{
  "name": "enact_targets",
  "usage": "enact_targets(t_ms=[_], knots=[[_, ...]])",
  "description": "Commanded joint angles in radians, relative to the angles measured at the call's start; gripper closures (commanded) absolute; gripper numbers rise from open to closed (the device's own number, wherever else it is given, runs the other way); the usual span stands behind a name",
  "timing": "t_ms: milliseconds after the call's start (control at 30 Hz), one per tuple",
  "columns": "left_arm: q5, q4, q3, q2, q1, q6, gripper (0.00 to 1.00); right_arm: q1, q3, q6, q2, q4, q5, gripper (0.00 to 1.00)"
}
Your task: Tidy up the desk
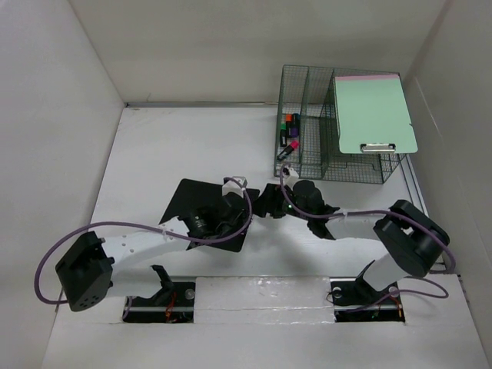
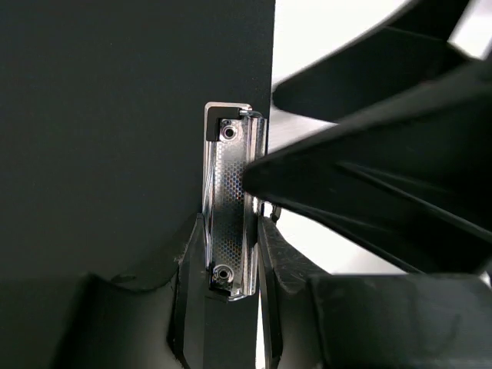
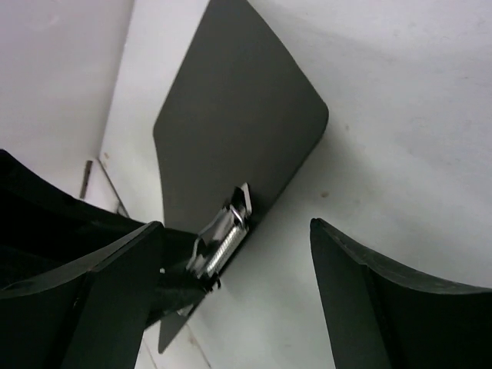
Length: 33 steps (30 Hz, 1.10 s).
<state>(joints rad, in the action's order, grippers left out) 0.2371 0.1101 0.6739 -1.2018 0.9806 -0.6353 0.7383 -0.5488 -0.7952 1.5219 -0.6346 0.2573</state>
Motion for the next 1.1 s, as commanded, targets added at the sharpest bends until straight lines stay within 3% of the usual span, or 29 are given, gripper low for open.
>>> enact_targets(t_ms=[0, 100, 200, 233, 400, 433, 567, 600, 700, 733, 767, 800, 833, 1067], knots=[[-0.038, -0.07, -0.028, 0.065, 0.004, 0.017, 1.0, 0.021, -0.043, -0.076, 0.026, -0.166, -0.01, 0.19], [-0.055, -0.081, -0.039, 0.097, 0.004, 0.02, 1.0, 0.033, -0.057, -0.095, 0.066, -0.192, -0.009, 0.22], [-0.048, -0.093, -0.051, 0.122, 0.004, 0.031, 1.0, 0.033, -0.074, -0.128, 0.106, -0.207, 0.008, 0.31], [-0.048, -0.092, -0.051, 0.123, 0.004, 0.037, 1.0, 0.033, -0.073, -0.154, 0.116, -0.224, 0.017, 0.38], [0.019, -0.086, -0.054, 0.153, 0.004, 0.062, 1.0, 0.042, -0.08, -0.211, 0.19, -0.312, 0.071, 0.58], [0.039, -0.078, -0.04, 0.156, 0.004, 0.069, 1.0, 0.052, -0.077, -0.225, 0.192, -0.323, 0.069, 0.69], [0.07, -0.073, -0.043, 0.183, 0.004, 0.062, 1.0, 0.061, -0.076, -0.223, 0.167, -0.318, 0.036, 0.94], [0.079, -0.066, -0.037, 0.192, 0.004, 0.051, 0.96, 0.061, -0.079, -0.222, 0.134, -0.307, 0.011, 0.99], [0.142, -0.044, -0.045, 0.292, 0.004, 0.033, 0.73, 0.061, -0.105, -0.171, 0.081, -0.228, -0.033, 1.0], [0.201, -0.073, -0.06, 0.373, 0.004, 0.029, 0.44, 0.061, -0.156, -0.103, 0.02, -0.121, -0.068, 1.0], [0.202, -0.073, -0.06, 0.411, 0.004, 0.029, 0.44, 0.061, -0.157, -0.102, 0.02, -0.12, -0.069, 1.0], [0.218, -0.091, -0.071, 0.457, 0.004, 0.034, 0.31, 0.061, -0.178, -0.063, 0.0, -0.082, -0.101, 1.0], [0.246, -0.102, -0.073, 0.497, 0.004, 0.043, 0.01, 0.05, -0.213, -0.043, -0.038, -0.054, -0.113, 1.0], [0.367, -0.155, -0.126, 0.832, 0.013, 0.023, 0.01, -0.085, -0.344, 0.002, -0.182, 0.004, -0.064, 1.0]])
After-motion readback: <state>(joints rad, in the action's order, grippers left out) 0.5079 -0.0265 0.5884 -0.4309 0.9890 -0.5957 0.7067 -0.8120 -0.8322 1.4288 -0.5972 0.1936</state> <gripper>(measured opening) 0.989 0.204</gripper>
